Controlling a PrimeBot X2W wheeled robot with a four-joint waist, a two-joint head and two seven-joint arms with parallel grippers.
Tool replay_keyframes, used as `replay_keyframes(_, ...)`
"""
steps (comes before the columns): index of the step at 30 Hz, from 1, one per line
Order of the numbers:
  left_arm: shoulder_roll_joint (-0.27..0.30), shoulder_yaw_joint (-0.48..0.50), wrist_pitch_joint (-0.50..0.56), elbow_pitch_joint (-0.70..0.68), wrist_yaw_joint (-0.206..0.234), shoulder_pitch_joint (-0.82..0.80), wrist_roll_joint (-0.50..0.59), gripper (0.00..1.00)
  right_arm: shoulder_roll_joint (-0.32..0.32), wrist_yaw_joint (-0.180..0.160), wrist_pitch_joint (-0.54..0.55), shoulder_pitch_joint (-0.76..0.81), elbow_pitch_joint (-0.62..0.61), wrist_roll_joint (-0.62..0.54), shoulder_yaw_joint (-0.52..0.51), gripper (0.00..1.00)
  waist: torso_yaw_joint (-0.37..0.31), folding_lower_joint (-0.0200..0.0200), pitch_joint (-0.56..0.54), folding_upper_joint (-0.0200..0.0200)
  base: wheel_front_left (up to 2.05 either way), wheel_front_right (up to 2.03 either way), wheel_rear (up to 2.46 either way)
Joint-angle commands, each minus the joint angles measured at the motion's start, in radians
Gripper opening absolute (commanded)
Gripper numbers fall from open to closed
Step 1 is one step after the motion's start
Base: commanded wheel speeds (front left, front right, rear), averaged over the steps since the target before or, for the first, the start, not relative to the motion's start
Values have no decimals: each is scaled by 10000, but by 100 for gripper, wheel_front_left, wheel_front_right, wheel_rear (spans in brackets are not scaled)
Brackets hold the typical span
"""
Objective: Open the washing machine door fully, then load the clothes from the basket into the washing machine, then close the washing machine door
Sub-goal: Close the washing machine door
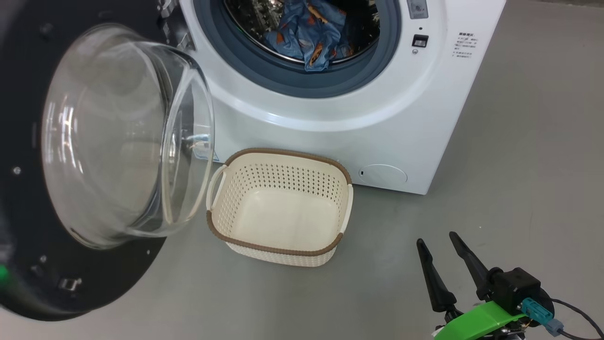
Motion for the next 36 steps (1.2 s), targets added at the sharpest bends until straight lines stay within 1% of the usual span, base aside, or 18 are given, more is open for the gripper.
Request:
replay_keyframes(1,347,192,206,-530,35,-19,-142,0,9,62,-48,-62,-204,100,288,100,-27,-1,-68,-1,0,0,0)
replay_keyframes(5,59,110,474,-1199,178,265,-342,0,9,62,-48,-7,-214,154,289,100,-61,-1,-158,-1,0,0,0)
replay_keyframes(9,-121,-89,602,-1662,341,556,-252,0,9,62,-48,11,-225,181,288,100,-131,-1,-196,-1,0,0,0)
replay_keyframes(13,-385,-392,805,-2075,391,715,-234,0,9,62,-48,15,-239,229,329,100,-249,-1,-203,-1,0,0,0)
replay_keyframes(17,-729,-672,859,-2585,312,783,-181,0,9,62,-48,23,-279,305,305,100,-392,-1,-135,-1,0,0,0)
replay_keyframes(18,-959,-782,901,-2800,290,725,-301,0,9,62,-48,10,-293,346,255,100,-490,-1,-109,-1,0,0,0)
replay_keyframes(24,-1458,-1301,1005,-3407,280,746,-232,0,9,62,-48,-58,-264,343,199,100,-829,-1,-56,-1,0,0,0)
replay_keyframes(31,-2137,-1726,930,-3876,168,822,-208,0,9,62,-48,-42,-261,458,239,100,-1291,-1,52,-1,0,0,0)
replay_keyframes(36,-2536,-2004,731,-3927,24,625,-233,0,9,62,-48,-87,-264,412,180,100,-1617,-1,222,-1,0,0,0)
